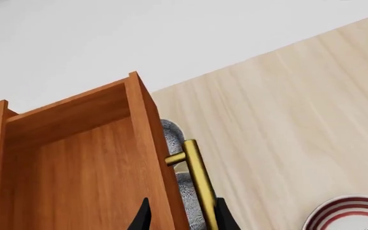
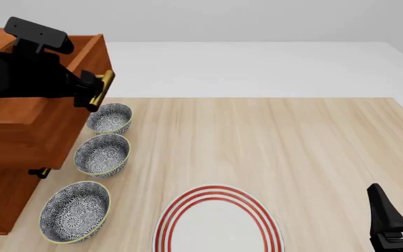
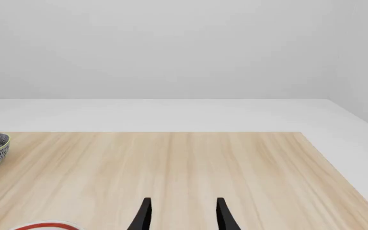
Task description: Open the top drawer of the cabinet.
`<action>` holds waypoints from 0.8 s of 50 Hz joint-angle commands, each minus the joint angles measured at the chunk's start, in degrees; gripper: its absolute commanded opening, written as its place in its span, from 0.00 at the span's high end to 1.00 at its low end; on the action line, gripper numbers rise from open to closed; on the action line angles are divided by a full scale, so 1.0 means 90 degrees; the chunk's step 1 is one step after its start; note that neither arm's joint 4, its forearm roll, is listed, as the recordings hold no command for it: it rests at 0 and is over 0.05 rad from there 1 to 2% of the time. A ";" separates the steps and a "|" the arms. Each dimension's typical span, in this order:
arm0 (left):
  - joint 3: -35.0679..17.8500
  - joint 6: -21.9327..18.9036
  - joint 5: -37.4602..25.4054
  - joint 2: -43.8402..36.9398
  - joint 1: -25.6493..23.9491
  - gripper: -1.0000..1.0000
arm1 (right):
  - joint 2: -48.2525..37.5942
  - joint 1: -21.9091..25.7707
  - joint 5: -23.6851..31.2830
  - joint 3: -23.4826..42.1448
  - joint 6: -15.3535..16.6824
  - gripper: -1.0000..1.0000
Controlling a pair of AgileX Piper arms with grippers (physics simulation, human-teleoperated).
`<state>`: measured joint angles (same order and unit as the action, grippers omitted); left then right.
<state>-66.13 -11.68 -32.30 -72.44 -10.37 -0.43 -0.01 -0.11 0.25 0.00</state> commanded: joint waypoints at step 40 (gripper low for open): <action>0.0048 0.0160 -0.0074 -0.0072 -0.0579 0.00 | 0.0001 0.0000 0.0000 0.0000 0.0001 0.00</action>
<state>-66.57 -10.31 -32.53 -72.91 -14.24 -0.43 -0.01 -0.11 0.25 0.00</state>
